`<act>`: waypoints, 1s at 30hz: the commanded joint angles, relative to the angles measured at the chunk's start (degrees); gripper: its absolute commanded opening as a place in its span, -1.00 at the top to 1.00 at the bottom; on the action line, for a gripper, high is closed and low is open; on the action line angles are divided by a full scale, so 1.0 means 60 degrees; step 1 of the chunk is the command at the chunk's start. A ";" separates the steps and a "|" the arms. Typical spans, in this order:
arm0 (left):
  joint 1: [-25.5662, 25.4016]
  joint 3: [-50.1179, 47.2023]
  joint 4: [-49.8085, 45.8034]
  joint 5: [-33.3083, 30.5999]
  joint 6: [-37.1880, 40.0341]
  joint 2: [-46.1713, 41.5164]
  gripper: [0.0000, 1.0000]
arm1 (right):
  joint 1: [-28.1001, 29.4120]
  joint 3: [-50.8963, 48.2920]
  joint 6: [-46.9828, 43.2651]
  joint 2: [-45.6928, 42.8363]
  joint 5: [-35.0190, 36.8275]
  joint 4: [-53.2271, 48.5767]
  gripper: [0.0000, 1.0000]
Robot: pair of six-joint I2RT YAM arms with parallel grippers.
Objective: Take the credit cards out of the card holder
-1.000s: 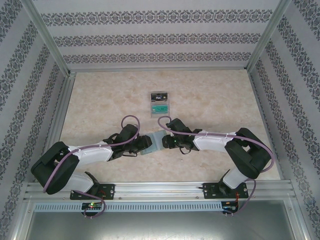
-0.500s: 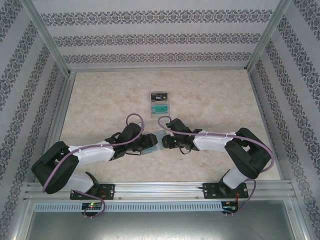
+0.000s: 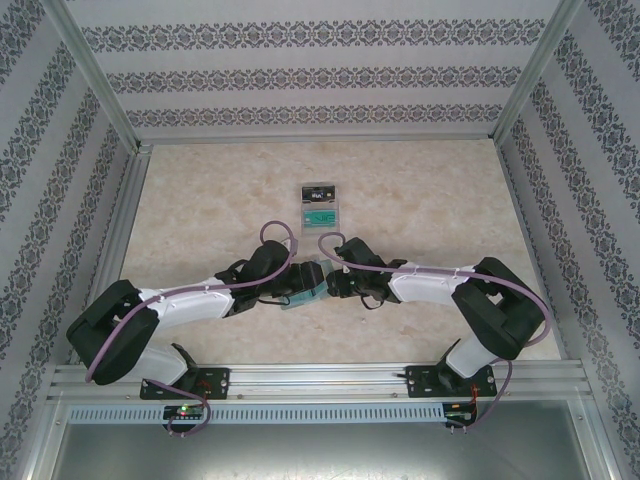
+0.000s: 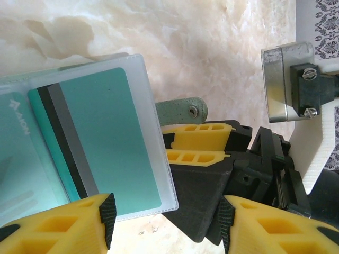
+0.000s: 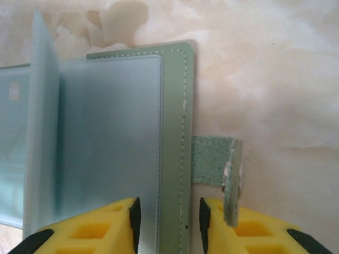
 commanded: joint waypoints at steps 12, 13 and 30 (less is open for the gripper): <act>-0.0077 -0.0580 -0.1491 -0.1477 0.0487 -0.1270 0.01 | -0.0214 -0.0163 -0.0102 -0.1186 0.0902 -0.0505 0.27; -0.0062 -0.0648 -0.1365 -0.1453 0.0443 -0.1281 0.01 | -0.0218 -0.0092 -0.0190 -0.1288 0.0860 -0.0536 0.30; -0.0062 -0.0752 0.0408 -0.0886 -0.0419 -0.0062 0.19 | 0.0119 0.1476 -0.0452 0.0876 -0.0079 -0.0943 0.76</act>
